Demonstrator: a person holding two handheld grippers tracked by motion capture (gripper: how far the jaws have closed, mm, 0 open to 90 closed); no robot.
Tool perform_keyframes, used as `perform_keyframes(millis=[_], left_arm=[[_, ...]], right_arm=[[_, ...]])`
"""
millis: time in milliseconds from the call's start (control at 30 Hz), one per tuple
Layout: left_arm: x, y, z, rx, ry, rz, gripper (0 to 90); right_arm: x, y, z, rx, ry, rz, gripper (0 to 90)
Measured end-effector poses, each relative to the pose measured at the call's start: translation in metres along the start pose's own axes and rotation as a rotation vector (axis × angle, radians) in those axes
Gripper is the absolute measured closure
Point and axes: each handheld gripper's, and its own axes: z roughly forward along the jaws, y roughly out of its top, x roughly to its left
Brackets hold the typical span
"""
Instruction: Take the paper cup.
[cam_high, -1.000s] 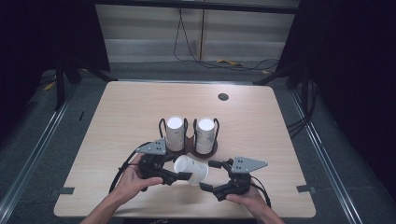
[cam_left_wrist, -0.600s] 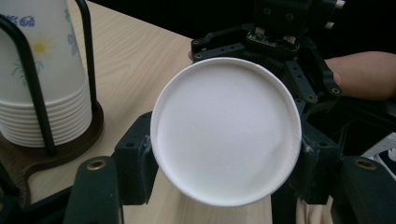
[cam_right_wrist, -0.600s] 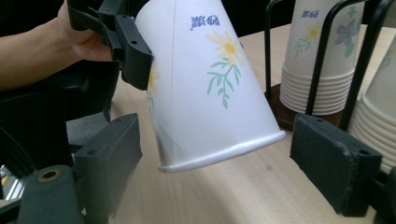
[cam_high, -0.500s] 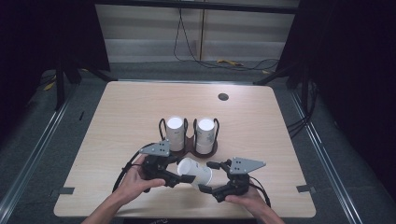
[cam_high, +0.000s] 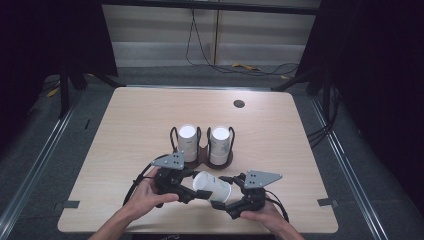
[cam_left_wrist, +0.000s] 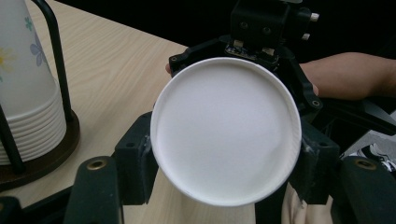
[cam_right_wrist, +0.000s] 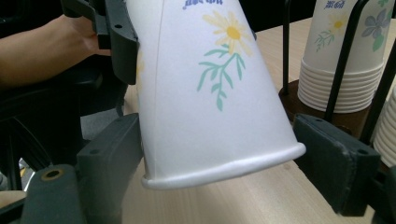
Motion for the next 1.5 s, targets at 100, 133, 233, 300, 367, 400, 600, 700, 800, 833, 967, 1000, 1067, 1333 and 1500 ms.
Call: perform_keyframes(millis=[100,133,233,300,367,400,600,700,800,833,967,1000,1067,1333,1500], left_arm=[[0.0,-0.001,0.0,-0.004,0.0,-0.005,35.6],[0.001,-0.001,0.0,-0.002,-0.002,-0.005,35.6],[0.003,-0.002,-0.001,-0.006,-0.012,-0.01,35.5],[0.003,-0.002,-0.001,-0.007,-0.014,-0.015,35.4],[0.004,-0.003,-0.001,-0.002,-0.016,-0.013,35.2],[0.004,-0.003,-0.001,-0.003,-0.017,-0.016,35.0],[0.006,-0.005,-0.001,0.01,-0.01,-0.045,31.5],[0.006,-0.005,0.001,0.014,-0.001,-0.054,22.5],[0.007,-0.005,0.001,0.017,0.0,-0.052,20.2],[0.007,-0.005,0.001,0.019,0.0,-0.055,18.8],[0.008,-0.005,0.0,0.02,0.005,-0.053,17.2],[0.008,-0.005,0.0,0.019,0.009,-0.051,16.8],[0.008,-0.005,0.0,0.019,0.01,-0.05,16.6],[0.009,-0.007,-0.002,0.043,0.031,-0.026,16.7],[0.011,-0.008,-0.004,0.05,0.039,-0.028,16.6]], right_arm=[[-0.001,0.0,-0.001,-0.01,0.013,0.005,22.2],[-0.001,0.0,-0.001,-0.01,0.013,0.005,22.2],[-0.002,0.0,-0.001,-0.015,0.025,0.02,23.8],[-0.002,0.0,-0.001,-0.015,0.026,0.02,24.1],[-0.002,0.0,-0.001,-0.015,0.026,0.014,24.9],[-0.002,0.0,-0.001,-0.01,0.025,0.016,25.6],[-0.001,-0.001,-0.001,0.0,0.026,0.012,27.4],[-0.001,-0.001,-0.001,0.001,0.026,0.01,27.8],[-0.001,0.0,-0.001,0.003,0.025,0.01,28.0],[-0.002,0.0,-0.001,0.002,0.025,0.009,28.1],[-0.002,0.0,-0.001,0.007,0.02,0.012,28.3],[-0.002,0.0,-0.001,0.007,0.018,0.011,28.4],[-0.002,0.0,-0.002,0.008,0.018,0.012,28.4],[-0.004,0.001,-0.004,0.018,0.006,0.018,29.0],[-0.006,0.002,-0.006,0.021,-0.004,0.02,29.1]])
